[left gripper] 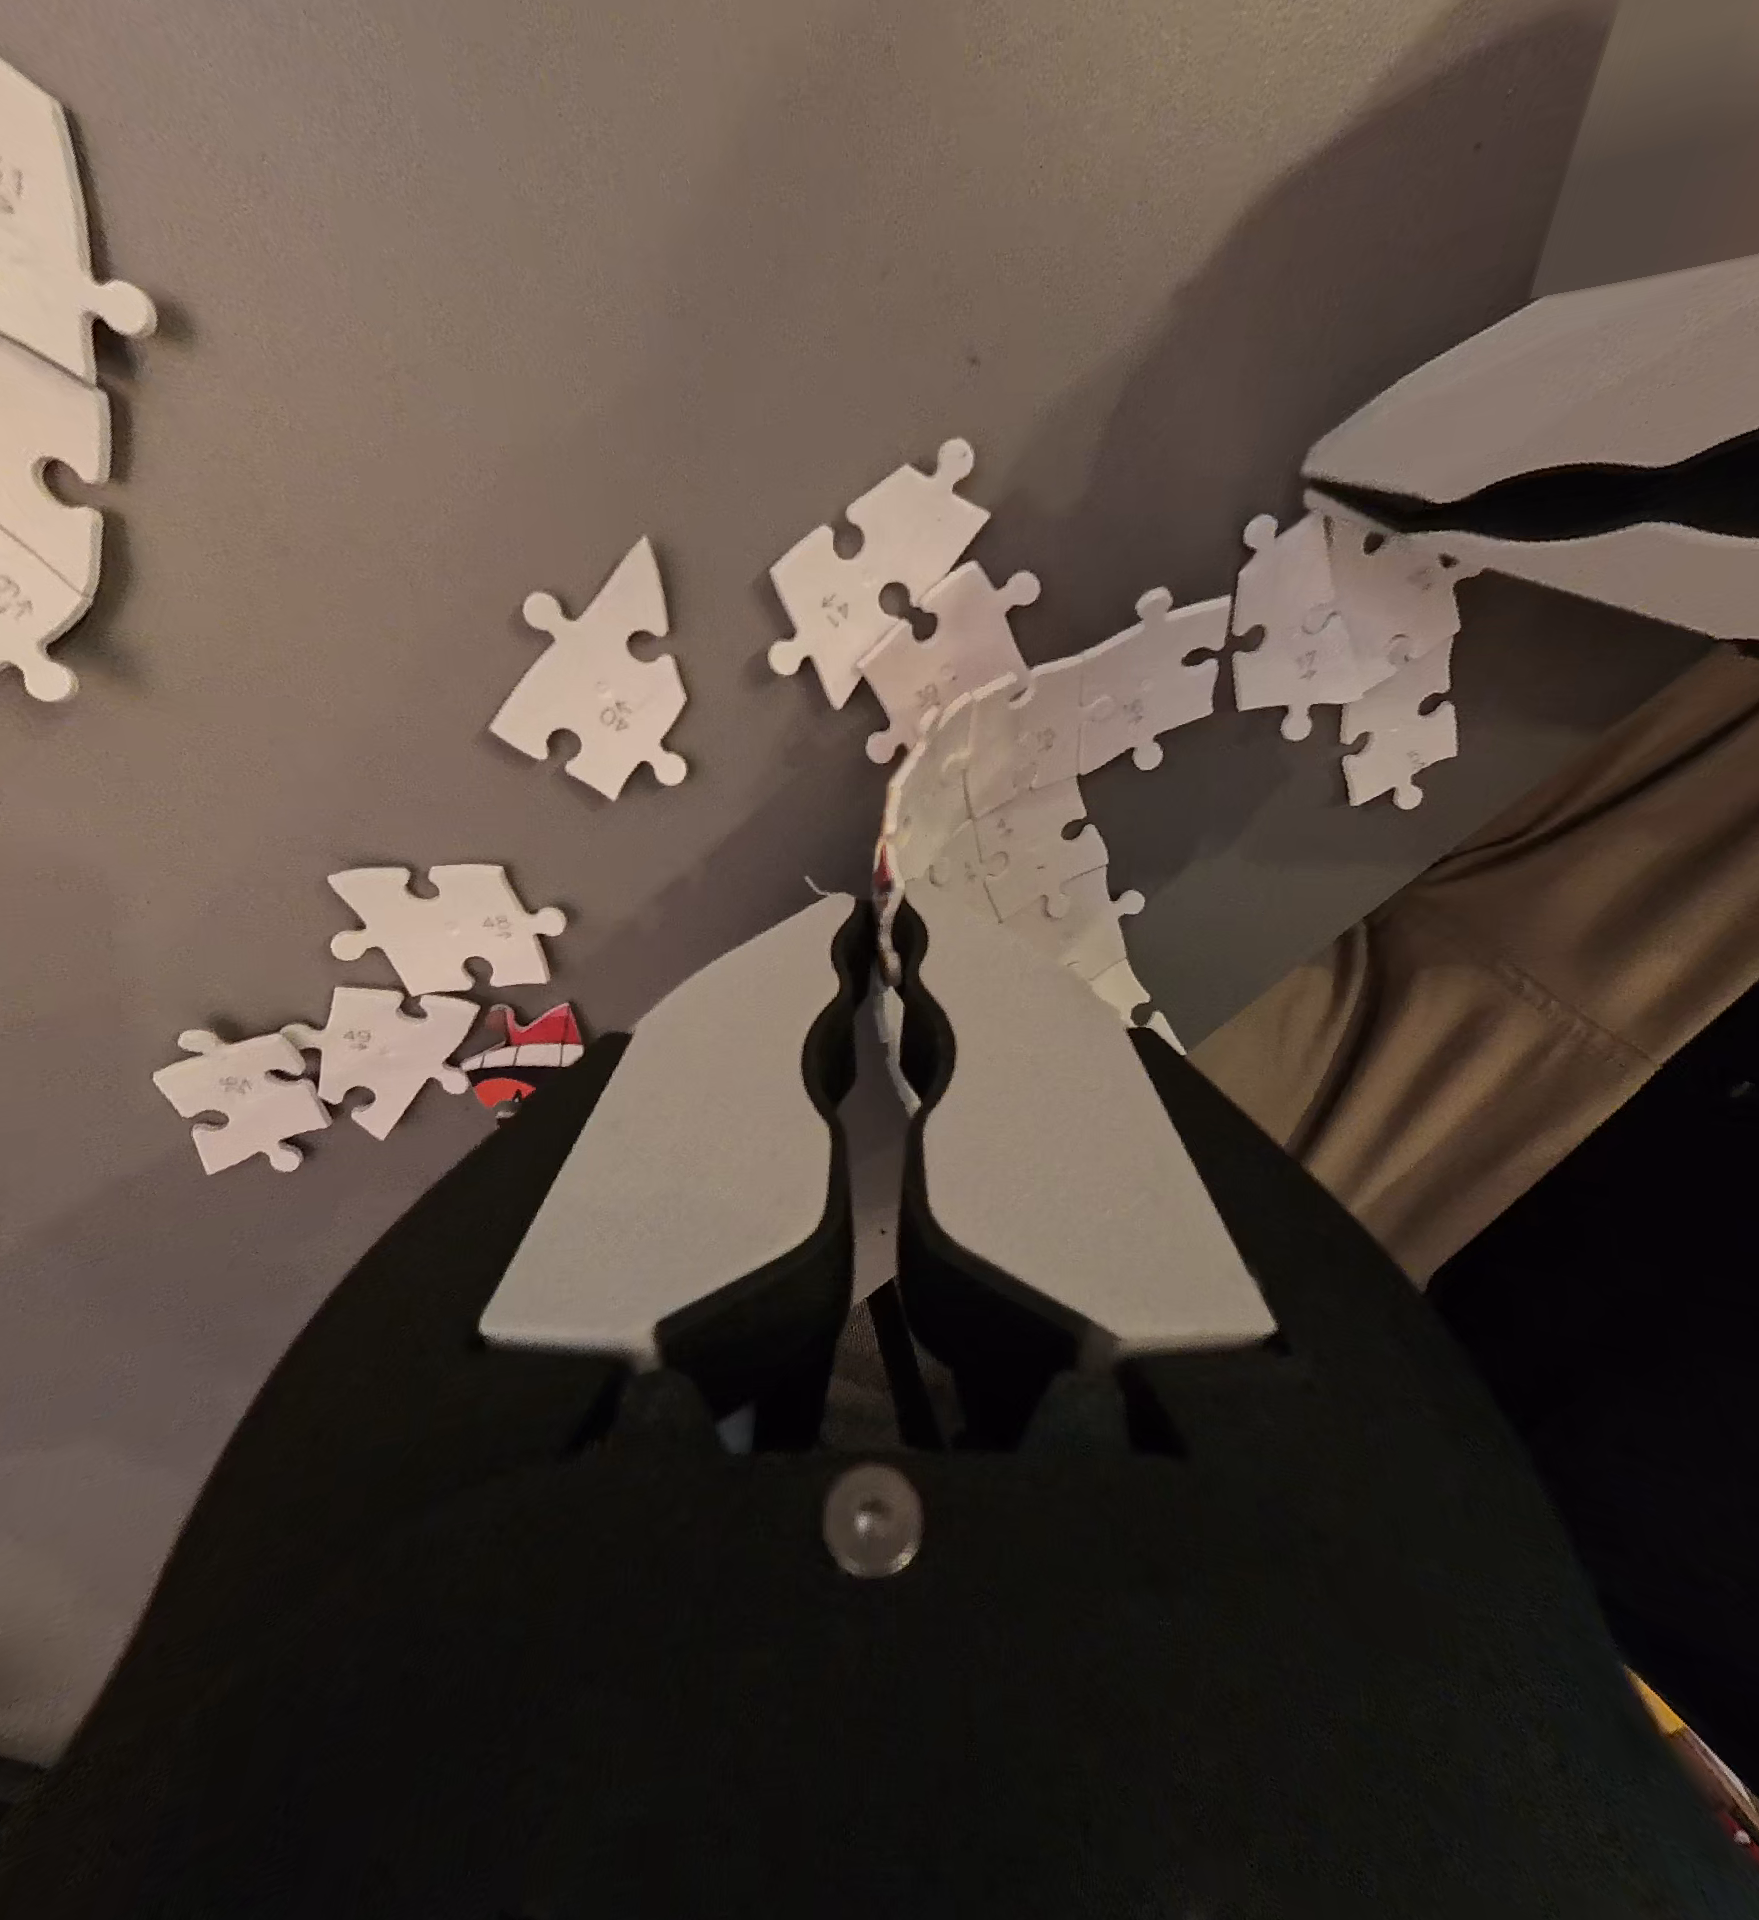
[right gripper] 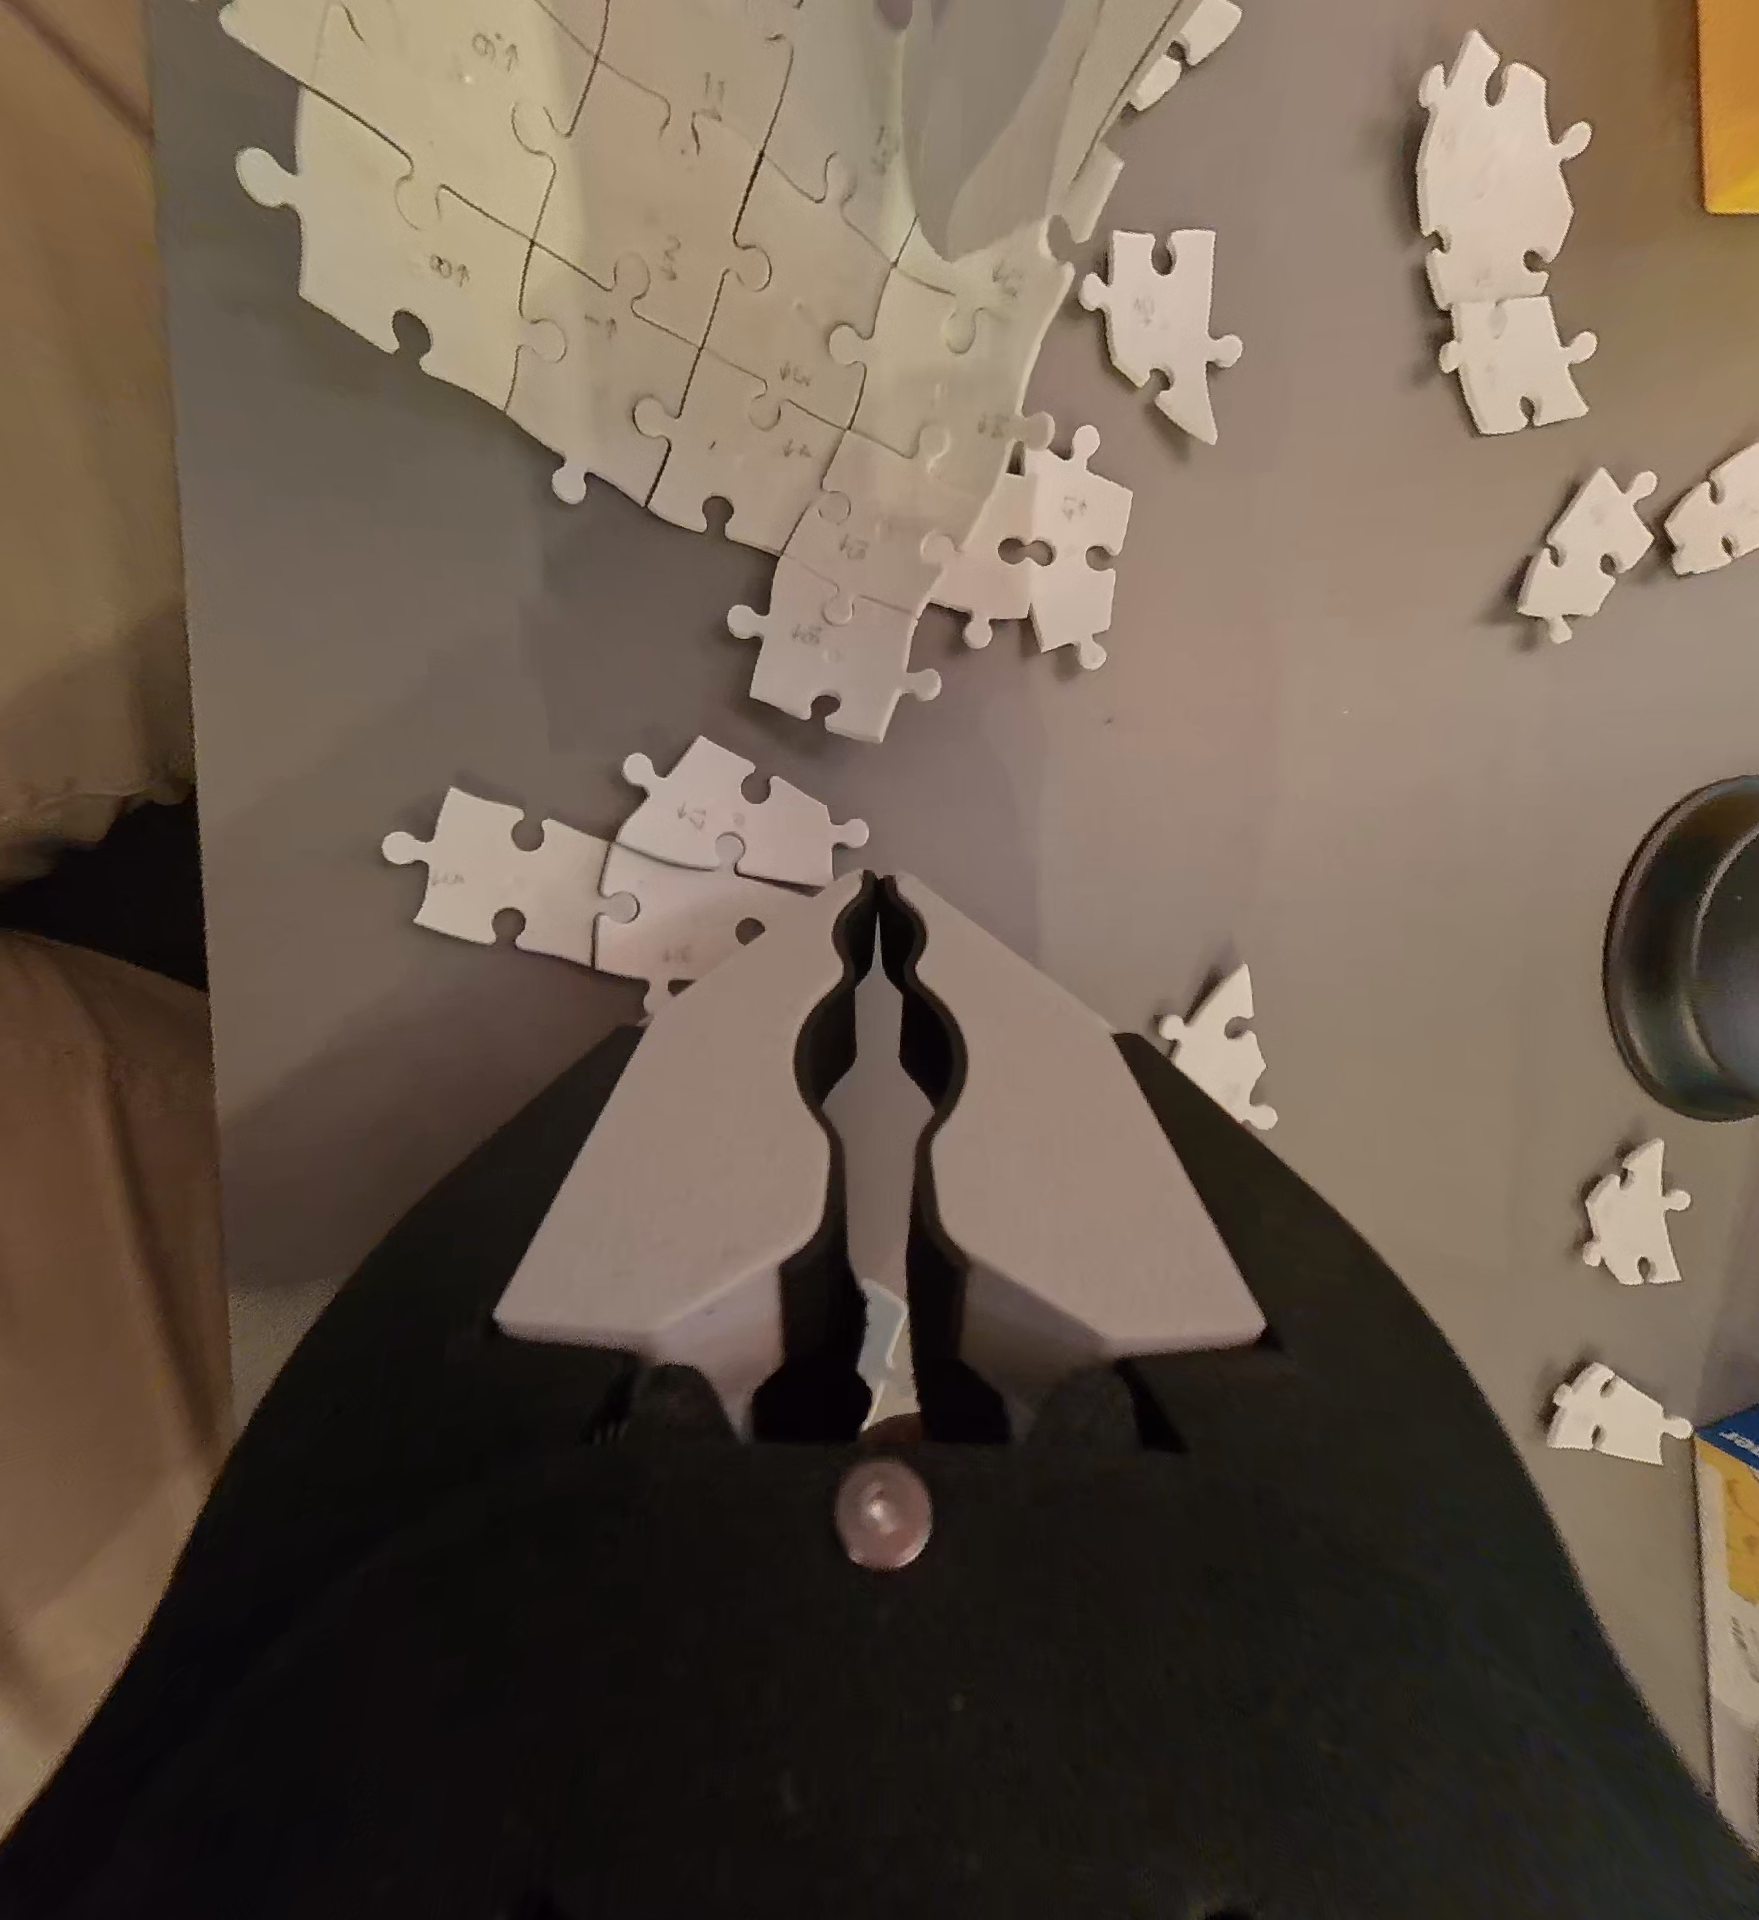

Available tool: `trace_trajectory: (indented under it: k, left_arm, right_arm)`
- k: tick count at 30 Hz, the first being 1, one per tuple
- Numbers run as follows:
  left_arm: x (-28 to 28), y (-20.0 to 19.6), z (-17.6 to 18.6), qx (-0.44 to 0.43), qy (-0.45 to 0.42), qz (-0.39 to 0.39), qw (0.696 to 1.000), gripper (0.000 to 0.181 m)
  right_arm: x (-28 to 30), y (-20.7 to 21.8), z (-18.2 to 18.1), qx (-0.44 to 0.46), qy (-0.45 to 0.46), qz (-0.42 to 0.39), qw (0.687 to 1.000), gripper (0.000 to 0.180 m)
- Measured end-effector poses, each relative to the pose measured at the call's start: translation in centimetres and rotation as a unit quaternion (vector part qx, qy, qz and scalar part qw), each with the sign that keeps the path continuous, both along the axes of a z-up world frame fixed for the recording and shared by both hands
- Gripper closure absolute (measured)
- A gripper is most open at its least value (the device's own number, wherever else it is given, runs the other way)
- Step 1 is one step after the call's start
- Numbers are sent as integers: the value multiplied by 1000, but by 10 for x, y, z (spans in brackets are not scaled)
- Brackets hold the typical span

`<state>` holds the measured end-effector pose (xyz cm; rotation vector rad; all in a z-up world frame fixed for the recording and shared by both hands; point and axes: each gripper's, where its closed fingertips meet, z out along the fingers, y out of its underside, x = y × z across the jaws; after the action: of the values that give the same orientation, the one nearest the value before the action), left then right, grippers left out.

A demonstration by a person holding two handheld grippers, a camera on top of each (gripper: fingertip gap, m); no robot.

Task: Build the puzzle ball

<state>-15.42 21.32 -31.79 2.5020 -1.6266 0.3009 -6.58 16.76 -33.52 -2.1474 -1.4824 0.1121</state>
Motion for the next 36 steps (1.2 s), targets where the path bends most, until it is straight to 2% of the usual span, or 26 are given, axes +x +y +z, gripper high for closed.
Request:
trace_trajectory:
  k: [5,11,36]
  left_arm:
    - [-2,-2,2,1,1,-3,1000,178]
    - [-6,-1,2,3,3,-1,1000,178]
    - [-9,5,4,11,15,-13,1000,178]
  right_arm:
    - [1,-8,6,-24,14,7,1000,180]
    - [-5,-18,-3,-48,-5,20,999,180]
    - [-16,-6,-4,-21,3,19,1000,180]
